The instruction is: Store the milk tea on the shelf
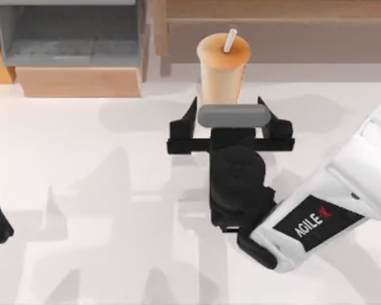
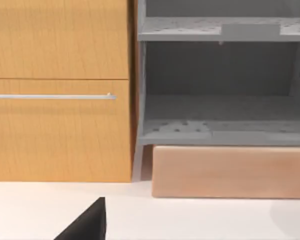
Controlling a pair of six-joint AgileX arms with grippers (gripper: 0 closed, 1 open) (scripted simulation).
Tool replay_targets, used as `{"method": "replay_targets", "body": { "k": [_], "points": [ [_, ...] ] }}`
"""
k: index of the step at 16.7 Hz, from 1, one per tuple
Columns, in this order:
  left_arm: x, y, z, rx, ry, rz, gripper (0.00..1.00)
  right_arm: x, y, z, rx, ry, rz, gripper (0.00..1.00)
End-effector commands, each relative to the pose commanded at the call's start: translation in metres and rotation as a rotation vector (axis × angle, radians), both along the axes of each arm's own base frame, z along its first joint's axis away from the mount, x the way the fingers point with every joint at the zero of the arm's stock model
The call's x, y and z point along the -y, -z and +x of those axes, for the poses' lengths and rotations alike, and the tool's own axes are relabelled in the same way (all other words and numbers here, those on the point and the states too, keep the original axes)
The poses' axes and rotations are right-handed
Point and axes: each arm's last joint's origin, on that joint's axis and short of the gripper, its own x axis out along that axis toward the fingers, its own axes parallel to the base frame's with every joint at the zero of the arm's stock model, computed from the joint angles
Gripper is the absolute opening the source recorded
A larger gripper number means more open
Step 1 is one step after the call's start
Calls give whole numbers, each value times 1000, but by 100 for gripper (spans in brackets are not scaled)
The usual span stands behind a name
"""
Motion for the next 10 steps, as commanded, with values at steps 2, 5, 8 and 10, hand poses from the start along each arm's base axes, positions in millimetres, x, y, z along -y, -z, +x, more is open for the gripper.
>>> {"method": "replay_targets", "body": {
  "k": [2, 5, 8, 10],
  "points": [
    [0, 0, 0, 0, 0, 0, 100, -3, 3, 0, 3, 1, -1, 100],
    [0, 0, 0, 0, 0, 0, 100, -3, 3, 0, 3, 1, -1, 100],
    [0, 0, 0, 0, 0, 0, 100, -2, 3, 5, 1, 1, -2, 100],
    [0, 0, 0, 0, 0, 0, 100, -4, 3, 19, 3, 1, -1, 100]
  ]
}}
